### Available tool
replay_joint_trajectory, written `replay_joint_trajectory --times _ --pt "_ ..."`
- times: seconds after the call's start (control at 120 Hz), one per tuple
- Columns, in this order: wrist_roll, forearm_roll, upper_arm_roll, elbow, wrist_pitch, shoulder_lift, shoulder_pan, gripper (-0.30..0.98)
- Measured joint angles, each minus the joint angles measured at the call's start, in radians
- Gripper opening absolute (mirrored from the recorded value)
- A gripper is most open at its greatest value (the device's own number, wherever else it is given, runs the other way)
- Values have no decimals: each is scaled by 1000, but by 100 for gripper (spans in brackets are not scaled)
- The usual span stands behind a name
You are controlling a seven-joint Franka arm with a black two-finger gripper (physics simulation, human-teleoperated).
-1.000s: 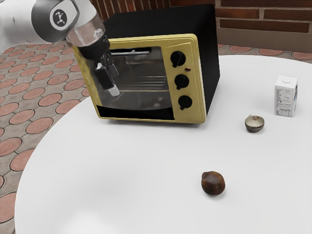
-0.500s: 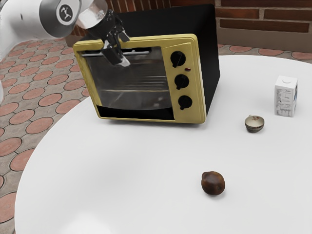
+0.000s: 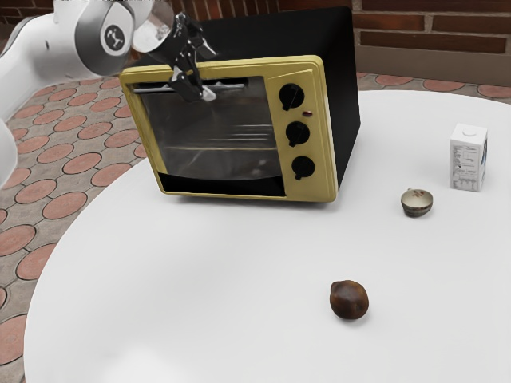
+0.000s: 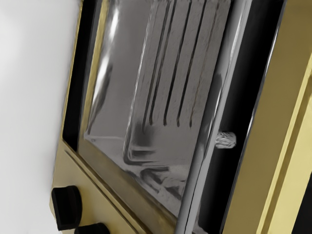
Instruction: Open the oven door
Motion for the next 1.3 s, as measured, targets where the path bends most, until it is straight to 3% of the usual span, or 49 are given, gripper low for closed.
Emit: replay_joint_trajectory --times 0.6,1.3 --pt "94 -28 38 -34 25 15 81 69" --pt "167 -31 36 -63 71 57 81 69"
